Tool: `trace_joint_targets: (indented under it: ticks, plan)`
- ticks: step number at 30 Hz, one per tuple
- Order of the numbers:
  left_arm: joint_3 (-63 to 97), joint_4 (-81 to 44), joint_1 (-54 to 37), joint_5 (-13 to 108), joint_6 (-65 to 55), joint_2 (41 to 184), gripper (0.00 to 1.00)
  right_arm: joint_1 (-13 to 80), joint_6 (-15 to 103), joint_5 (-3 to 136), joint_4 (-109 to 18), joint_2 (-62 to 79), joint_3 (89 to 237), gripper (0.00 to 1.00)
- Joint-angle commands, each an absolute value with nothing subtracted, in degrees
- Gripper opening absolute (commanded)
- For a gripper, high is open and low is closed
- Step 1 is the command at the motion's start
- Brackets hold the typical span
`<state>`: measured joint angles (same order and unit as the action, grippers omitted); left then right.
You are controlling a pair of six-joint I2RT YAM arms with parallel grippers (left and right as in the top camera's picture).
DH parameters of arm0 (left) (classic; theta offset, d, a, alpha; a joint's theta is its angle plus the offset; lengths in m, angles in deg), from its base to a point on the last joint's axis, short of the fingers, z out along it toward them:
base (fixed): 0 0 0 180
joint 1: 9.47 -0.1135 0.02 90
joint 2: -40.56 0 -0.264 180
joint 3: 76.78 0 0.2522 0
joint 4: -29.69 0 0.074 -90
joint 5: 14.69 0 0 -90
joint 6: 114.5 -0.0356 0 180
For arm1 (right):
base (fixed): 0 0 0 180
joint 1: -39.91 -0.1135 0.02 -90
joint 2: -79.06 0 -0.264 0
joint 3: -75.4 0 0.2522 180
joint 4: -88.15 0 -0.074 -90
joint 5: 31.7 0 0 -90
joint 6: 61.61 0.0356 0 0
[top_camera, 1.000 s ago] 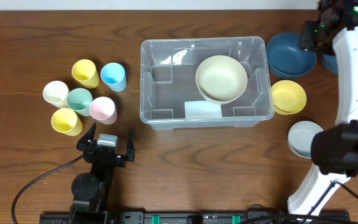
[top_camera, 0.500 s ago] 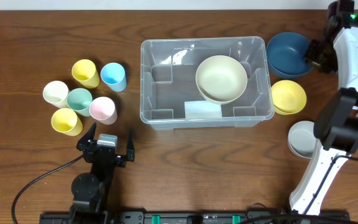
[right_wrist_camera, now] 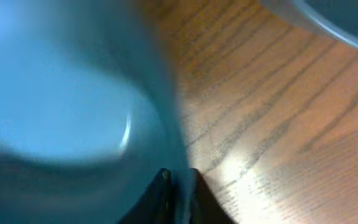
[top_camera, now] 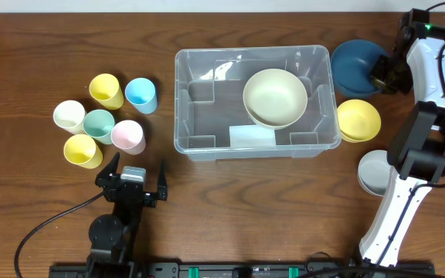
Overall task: Pack container
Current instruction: 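Move the right gripper to the blue bowl rim and grasp it, then carry the blue bowl with the right gripper onto the beige bowl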
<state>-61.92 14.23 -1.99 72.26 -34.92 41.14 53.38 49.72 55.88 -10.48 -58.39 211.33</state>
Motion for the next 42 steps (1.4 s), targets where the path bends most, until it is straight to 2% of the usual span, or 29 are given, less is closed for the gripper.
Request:
trace_joint_targets:
  ticks: [1, 17, 25, 30, 35, 42]
  plan:
    - [-62.8, 12.1, -2.3, 72.3, -35.2, 40.8, 0.98, 53.9, 49.8, 55.5, -10.2, -58.8, 211.9, 0.02]
    - [-62.8, 12.1, -2.3, 72.3, -35.2, 40.8, 0.98, 56.7, 49.5, 55.5, -9.8, -57.4, 216.8, 0.02]
    - [-62.8, 12.1, -2.3, 72.3, -35.2, 40.8, 0.98, 58.0, 46.5, 58.5, 0.2, -56.2, 235.1, 0.02]
    - [-62.8, 12.1, -2.3, 72.3, -35.2, 40.8, 0.98, 57.3, 44.0, 64.8, 7.8, -55.3, 246.8, 0.01]
    - [-62.8, 12.1, -2.3, 72.3, -35.2, 40.8, 0.98, 53.7, 39.5, 71.7, 14.5, -52.4, 251.1, 0.01]
    - [-62.8, 12.1, -2.3, 72.3, -35.2, 40.8, 0.98, 43.1, 34.0, 71.8, 19.2, -49.8, 250.6, 0.01]
